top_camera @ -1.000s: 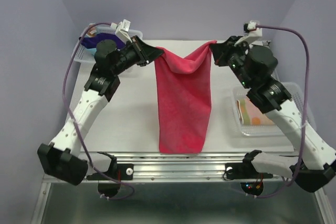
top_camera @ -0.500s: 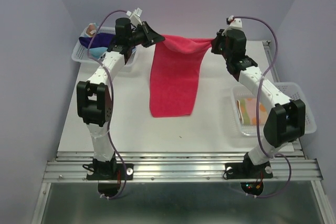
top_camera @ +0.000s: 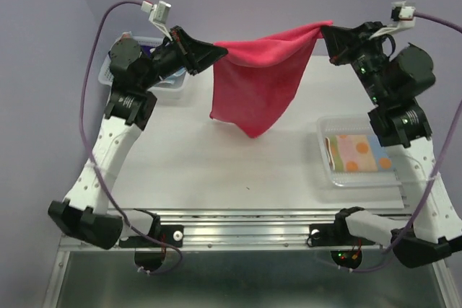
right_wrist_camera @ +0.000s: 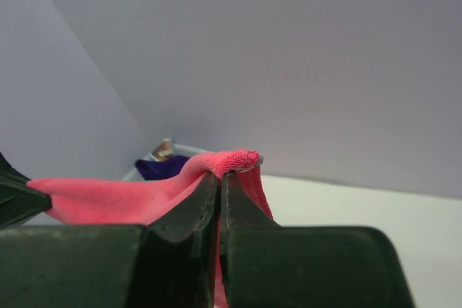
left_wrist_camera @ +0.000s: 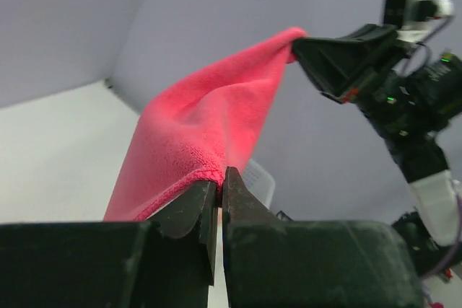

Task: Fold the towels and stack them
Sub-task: Flatten out the crumpled towel

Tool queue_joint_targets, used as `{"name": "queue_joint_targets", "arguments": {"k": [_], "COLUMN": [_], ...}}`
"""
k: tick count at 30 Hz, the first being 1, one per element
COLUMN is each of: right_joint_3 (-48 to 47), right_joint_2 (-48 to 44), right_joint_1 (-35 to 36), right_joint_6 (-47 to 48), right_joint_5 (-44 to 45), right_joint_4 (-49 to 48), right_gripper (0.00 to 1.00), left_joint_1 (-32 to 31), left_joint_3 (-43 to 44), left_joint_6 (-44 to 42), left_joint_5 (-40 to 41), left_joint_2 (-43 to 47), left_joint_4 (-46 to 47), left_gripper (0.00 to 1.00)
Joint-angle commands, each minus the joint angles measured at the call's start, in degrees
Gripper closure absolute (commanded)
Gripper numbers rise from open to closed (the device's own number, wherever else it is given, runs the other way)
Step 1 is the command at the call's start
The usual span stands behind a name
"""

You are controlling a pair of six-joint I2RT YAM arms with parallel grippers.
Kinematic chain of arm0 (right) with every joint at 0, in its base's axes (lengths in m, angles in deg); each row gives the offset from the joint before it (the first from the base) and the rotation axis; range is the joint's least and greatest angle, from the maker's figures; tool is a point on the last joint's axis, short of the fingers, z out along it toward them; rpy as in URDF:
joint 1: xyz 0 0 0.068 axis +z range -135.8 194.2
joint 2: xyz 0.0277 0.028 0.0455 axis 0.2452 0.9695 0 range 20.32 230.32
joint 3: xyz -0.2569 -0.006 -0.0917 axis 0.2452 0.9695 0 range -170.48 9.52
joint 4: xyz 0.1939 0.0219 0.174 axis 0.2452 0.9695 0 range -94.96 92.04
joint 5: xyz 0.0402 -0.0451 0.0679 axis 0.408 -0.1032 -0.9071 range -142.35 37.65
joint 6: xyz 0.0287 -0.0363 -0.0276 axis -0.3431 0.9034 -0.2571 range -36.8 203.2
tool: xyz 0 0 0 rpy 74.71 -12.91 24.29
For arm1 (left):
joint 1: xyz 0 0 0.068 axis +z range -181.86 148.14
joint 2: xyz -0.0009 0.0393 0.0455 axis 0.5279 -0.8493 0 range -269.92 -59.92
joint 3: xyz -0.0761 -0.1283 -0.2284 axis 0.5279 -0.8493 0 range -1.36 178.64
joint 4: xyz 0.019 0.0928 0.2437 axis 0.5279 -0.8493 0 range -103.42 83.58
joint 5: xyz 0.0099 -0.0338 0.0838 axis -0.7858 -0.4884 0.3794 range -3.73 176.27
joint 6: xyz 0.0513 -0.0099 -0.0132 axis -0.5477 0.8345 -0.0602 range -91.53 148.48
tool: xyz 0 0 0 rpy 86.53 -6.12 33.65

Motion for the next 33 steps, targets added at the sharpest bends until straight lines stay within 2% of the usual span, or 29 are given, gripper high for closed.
{"name": "queue_joint_targets", "arguments": {"k": [1,7,10,15,20,26,29,30,33], "right_joint_3": [-3.1,-6.8,-7.6,-7.3,-3.6,4.4,7.4,8.6,10.0], "right_joint_2": [-7.0,-15.5,-17.9,-20.8,-20.2,-16.0,-11.7,-8.2,0.0], "right_joint_1": [0.0,0.0,0.1,0.0,0.1,0.1,0.0,0.0,0.0], "right_joint_6": [-4.5,-8.4,-9.5,-9.9,-7.9,-4.6,-2.5,-2.1,0.3], "right_joint_5": [-6.6,-18.9,-21.9,-19.9,-15.1,-0.7,5.0,6.3,11.5], "right_joint_4": [6.2,11.0,11.5,12.1,12.0,5.3,3.1,1.3,-4.1], "right_gripper": [0.99,0.99,0.99,0.99,0.99,0.99,0.99,0.99,0.99], "left_joint_1": [-4.3,-12.3,-15.2,-19.4,-19.8,-17.8,-11.3,-9.5,-3.8], "left_joint_3": [-1.9,-4.7,-5.2,-6.7,-7.7,-7.2,-7.0,-7.0,-5.9], "left_joint_6": [1.4,2.6,2.6,2.1,-0.4,-5.8,-5.4,-4.4,-3.7], "left_joint_5": [-0.4,3.1,4.1,6.0,10.5,22.7,20.1,17.0,15.1], "left_joint_2": [9.0,18.4,21.1,22.3,20.6,15.4,8.9,5.0,-4.2], "left_joint_4": [3.5,2.5,2.4,2.1,0.1,-5.4,-4.8,-2.7,0.7], "left_gripper": [1.0,1.0,1.0,1.0,1.0,1.0,1.0,1.0,1.0]}}
